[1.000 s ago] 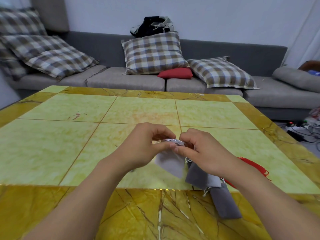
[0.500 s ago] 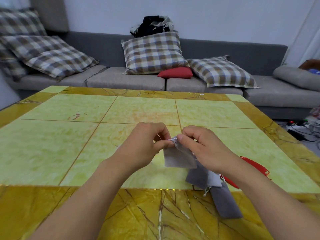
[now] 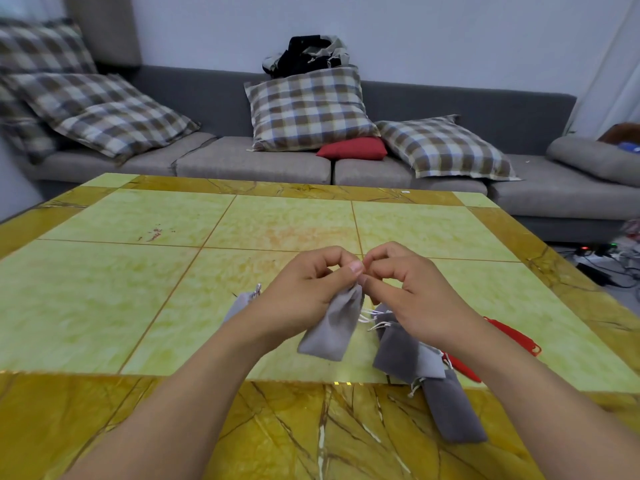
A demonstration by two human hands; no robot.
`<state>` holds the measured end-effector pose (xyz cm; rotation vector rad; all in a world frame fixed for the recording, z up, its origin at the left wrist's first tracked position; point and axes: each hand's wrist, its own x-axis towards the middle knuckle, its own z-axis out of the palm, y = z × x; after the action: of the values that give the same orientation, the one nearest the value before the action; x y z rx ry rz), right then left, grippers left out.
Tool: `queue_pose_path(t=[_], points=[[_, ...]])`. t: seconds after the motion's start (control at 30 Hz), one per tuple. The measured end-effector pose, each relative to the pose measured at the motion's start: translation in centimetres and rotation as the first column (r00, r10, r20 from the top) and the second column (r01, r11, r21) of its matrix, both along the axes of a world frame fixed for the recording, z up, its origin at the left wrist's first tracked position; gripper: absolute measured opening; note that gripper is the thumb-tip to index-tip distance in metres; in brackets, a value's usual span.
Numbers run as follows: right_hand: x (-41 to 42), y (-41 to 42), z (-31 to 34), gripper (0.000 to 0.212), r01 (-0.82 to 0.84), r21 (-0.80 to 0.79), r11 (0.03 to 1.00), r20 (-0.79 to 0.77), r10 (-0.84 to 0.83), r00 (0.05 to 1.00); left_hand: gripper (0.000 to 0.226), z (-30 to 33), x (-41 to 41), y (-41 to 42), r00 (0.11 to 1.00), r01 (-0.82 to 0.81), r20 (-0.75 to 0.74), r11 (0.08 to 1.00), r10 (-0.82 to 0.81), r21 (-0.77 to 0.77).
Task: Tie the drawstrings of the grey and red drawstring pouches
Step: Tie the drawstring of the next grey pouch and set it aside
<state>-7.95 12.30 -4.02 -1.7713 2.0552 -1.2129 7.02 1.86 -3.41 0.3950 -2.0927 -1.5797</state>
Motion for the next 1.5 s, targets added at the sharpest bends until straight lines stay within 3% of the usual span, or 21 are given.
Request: queue_pose_path(t=[0.13, 0.23, 0.33, 0.43, 0.6, 0.73, 0.87, 0.93, 1.07, 1.27, 1.5], points=[[0.0, 0.2, 0.7, 0.038, 0.001, -0.051, 0.999, 0.015, 0.000, 1.000, 0.024, 0.4, 0.1, -0.2, 0.998, -0.002, -0.060, 0.983, 0.014, 0.183], [0.5, 0.3, 1.1, 0.036, -0.005, -0.027, 1.000, 0.244, 0.012, 0.970, 0.017, 0.7, 0.1, -0.3, 0.996, 0.008, -0.090, 0.977, 0.011, 0.213], [1.1, 0.0, 1.3, 0.035, -0.027, 0.017, 0.999, 0.626, 0.011, 0.779, 0.019, 0.8, 0.2, -0.2, 0.992, -0.025, -0.119, 0.978, 0.051, 0.209], [1.6, 0.1, 2.1, 0.036, -0.010, 0.033, 0.999, 0.748, -0.018, 0.663, 0.016, 1.1, 0.3, -0.2, 0.985, -0.027, -0.158, 0.967, 0.069, 0.251], [2.1, 0.4, 3.1, 0.036, 0.003, -0.032, 0.999, 0.776, 0.023, 0.631, 0.014, 2.0, 0.4, -0.4, 0.972, 0.022, -0.221, 0.907, 0.079, 0.421], [2.4, 0.6, 2.8, 0.036, -0.014, -0.024, 1.000, 0.787, 0.028, 0.617, 0.021, 1.9, 0.8, -0.3, 0.983, 0.045, -0.183, 0.913, 0.033, 0.404], [2.6, 0.8, 2.9, 0.031, 0.027, -0.007, 1.000, 0.750, -0.013, 0.662, 0.015, 1.8, 0.7, 0.2, 0.980, 0.073, -0.201, 0.919, 0.007, 0.387], [2.6, 0.8, 3.1, 0.041, 0.031, -0.017, 0.999, 0.775, -0.007, 0.632, 0.013, 1.9, 0.5, 0.5, 0.972, 0.084, -0.235, 0.887, 0.029, 0.454], [2.4, 0.8, 3.0, 0.042, -0.031, -0.024, 0.999, 0.838, 0.037, 0.544, 0.013, 2.3, 0.6, 0.7, 0.960, 0.108, -0.272, 0.824, 0.058, 0.556], [2.3, 0.7, 3.1, 0.047, 0.060, -0.038, 0.997, 0.788, -0.007, 0.616, 0.023, 2.4, 0.7, 1.0, 0.968, 0.125, -0.252, 0.819, 0.024, 0.560], [2.4, 0.6, 3.1, 0.046, 0.110, -0.047, 0.993, 0.767, -0.035, 0.640, 0.016, 1.9, 0.3, 1.4, 0.964, 0.082, -0.251, 0.808, 0.083, 0.583]])
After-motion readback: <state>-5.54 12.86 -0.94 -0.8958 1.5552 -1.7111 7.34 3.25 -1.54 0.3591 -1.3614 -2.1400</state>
